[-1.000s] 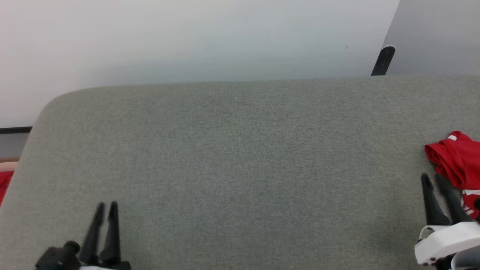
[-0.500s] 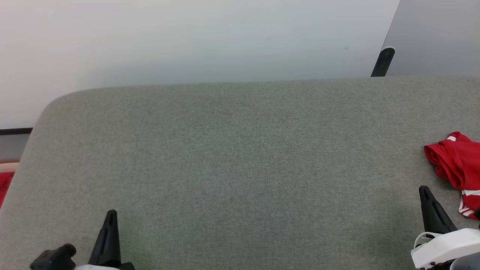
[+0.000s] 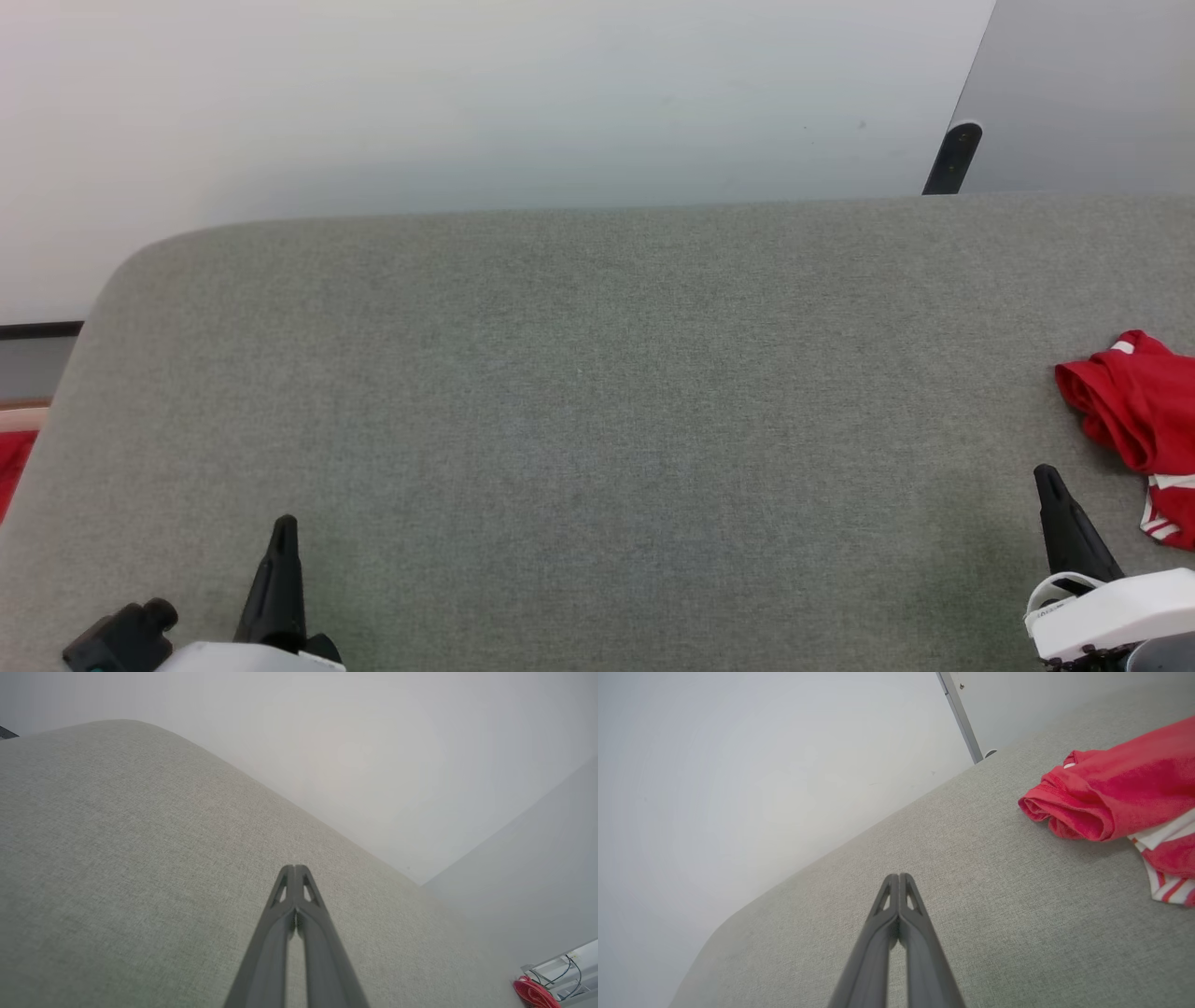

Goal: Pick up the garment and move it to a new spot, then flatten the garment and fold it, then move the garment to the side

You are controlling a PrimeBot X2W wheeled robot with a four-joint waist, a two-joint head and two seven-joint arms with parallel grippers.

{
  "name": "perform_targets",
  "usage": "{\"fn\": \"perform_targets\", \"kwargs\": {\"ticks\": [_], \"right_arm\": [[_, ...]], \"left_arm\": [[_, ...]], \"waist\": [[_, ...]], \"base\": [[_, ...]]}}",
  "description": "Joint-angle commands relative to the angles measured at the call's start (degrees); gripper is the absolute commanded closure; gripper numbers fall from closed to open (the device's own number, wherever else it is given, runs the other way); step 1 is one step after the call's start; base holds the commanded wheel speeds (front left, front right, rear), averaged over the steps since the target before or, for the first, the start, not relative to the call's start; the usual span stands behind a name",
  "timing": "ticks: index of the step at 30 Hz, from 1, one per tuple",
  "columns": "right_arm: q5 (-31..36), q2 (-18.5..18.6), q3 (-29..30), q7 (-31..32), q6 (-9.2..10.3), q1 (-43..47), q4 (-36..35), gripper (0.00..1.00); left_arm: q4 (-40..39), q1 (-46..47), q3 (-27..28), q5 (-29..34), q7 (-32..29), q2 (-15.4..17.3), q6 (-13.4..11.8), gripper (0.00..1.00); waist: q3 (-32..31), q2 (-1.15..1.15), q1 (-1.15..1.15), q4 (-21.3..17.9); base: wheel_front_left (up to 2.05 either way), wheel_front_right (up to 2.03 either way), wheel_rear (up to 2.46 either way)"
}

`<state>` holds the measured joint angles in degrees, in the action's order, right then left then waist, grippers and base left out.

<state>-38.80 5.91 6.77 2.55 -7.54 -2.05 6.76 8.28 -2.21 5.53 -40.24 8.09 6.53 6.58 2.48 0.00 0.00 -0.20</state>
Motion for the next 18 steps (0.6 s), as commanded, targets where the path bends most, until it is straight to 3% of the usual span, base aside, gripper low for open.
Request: {"fn": "perform_targets", "kwargs": {"ticks": [1, 18], "right_arm": [[-2.08, 0.05, -0.02, 0.04, 0.02, -1.53, -0.45, 1.0], [-14.76, -0.71, -0.08, 1.0, 0.03, -2.33, 1.42, 1.0]], "left_arm": [[-0.43, 1.39, 0.29, -2.11, -0.42, 0.22, 0.35, 1.0], [1.05, 3.19, 0.49, -14.42, -3.95, -0.73, 0.53, 1.0]], "waist": [[-0.03, 0.0, 0.0, 0.01], [-0.43, 0.0, 0.0, 0.04]], "base": [[0.0, 0.0, 0.0], [0.0, 0.0, 0.0]]}}
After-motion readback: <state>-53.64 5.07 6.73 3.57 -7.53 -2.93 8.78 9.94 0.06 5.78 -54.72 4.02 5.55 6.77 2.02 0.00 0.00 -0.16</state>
